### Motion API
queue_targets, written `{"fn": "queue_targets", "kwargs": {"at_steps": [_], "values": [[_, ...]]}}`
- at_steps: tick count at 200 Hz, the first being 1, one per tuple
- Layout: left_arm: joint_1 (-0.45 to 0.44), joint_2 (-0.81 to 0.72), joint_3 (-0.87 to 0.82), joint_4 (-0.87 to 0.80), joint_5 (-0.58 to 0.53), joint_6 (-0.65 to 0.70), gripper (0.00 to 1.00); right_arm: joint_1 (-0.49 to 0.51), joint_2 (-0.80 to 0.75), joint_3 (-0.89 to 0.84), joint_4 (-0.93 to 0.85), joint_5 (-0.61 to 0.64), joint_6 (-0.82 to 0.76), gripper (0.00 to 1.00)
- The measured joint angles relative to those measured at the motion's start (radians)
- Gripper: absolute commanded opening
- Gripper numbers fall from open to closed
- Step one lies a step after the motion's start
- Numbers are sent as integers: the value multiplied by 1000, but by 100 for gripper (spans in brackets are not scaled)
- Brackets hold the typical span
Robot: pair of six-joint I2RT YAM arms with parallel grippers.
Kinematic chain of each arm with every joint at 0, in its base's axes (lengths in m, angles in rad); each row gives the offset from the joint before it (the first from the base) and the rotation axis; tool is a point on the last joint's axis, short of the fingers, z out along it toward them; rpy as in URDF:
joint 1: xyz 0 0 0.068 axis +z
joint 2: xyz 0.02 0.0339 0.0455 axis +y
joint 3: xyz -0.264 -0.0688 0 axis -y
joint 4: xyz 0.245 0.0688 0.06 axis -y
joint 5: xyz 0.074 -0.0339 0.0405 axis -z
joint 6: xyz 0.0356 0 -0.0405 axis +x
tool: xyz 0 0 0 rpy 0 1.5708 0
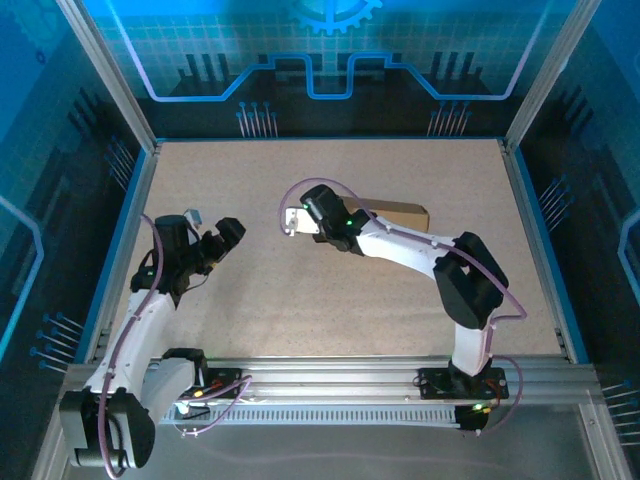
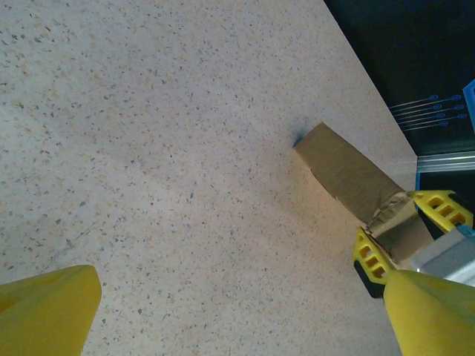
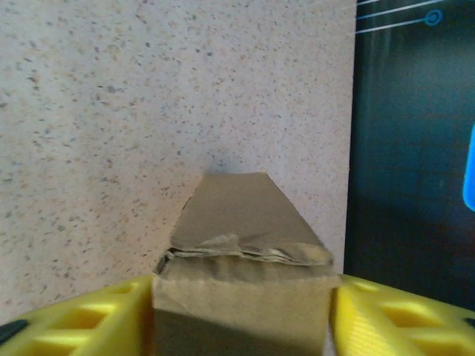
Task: Fold the paper box
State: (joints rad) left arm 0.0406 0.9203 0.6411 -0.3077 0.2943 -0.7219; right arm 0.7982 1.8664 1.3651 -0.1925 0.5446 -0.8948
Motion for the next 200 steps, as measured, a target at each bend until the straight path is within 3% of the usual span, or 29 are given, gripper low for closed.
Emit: {"fn": "queue_targets", "kwargs": {"at_steps": [39, 58, 107, 139, 173, 200], "values": [[6, 0, 0, 0, 11, 14, 99, -7, 27, -26, 97, 29, -2, 95], [8, 0, 0, 0, 15, 16, 99, -20, 46, -31, 132, 29, 3, 100], [14, 0, 0, -1, 18, 19, 99, -73, 78, -52, 171, 11, 43, 100], [19, 2, -8, 15, 19, 19, 99, -99, 63, -81, 157, -91, 140, 100], [20, 30, -43, 130, 44, 34, 99, -167, -72, -166, 149, -246, 330, 100], [13, 39, -88, 269, 11, 120, 99, -298, -253, -286, 203, -377, 521, 100]]}}
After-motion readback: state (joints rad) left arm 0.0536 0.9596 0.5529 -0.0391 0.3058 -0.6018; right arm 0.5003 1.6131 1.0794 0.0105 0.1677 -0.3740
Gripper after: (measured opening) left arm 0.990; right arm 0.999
